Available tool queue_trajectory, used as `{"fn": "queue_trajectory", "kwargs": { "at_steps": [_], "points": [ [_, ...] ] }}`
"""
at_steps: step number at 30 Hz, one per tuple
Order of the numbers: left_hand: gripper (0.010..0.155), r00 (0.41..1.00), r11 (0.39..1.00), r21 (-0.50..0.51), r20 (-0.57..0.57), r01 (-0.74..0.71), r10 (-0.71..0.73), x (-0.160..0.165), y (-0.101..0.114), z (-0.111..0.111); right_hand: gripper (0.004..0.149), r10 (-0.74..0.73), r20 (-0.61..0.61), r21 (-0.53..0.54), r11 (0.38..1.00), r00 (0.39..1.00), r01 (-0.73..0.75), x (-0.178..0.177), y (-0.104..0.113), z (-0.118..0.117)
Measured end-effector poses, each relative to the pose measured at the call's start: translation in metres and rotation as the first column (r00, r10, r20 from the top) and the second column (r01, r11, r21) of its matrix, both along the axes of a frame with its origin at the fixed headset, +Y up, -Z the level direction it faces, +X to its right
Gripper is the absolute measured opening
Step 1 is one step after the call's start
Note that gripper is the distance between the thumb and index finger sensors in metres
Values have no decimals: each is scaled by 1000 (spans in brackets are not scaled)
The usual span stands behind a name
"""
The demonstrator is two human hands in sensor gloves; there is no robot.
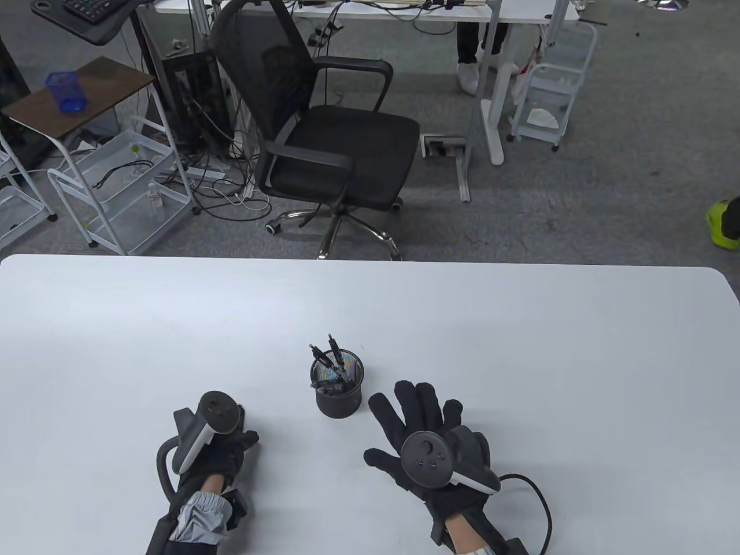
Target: Press to open click pens
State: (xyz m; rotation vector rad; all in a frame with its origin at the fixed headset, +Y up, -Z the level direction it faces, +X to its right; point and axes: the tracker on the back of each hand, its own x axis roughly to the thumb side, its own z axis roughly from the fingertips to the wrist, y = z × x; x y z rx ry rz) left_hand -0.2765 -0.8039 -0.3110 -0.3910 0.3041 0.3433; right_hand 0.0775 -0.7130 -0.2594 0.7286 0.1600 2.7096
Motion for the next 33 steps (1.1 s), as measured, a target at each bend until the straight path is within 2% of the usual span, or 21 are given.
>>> {"fn": "queue_trajectory", "kwargs": {
  "at_steps": [4,6,10,14,17,21,27,33],
  "points": [
    [88,999,998,-45,29,-36,38,4,7,-1,77,0,0,-1,1000,1000,0,0,0,0],
    [88,999,1000,-23,38,-16,17,9,17,0,77,-1,0,0,1000,1000,1,0,0,0],
    [84,995,983,186,96,4,-22,20,46,6,77,-9,4,1,1000,1000,9,1,1,-1],
    [77,953,905,352,262,-240,151,35,63,11,77,-15,5,2,1000,1000,15,2,1,-2],
    [72,909,887,313,351,-338,223,47,66,7,77,-17,4,3,1000,1000,17,2,2,-2],
    [65,895,904,264,387,-337,221,62,67,-4,77,-23,4,7,1000,1000,23,4,2,-1],
    [55,878,909,171,377,-379,295,76,59,-23,77,-25,3,4,1000,1000,25,4,2,-1],
    [52,882,913,163,367,-373,295,81,55,-30,77,-28,3,4,1000,1000,28,5,2,-1]
  ]
}}
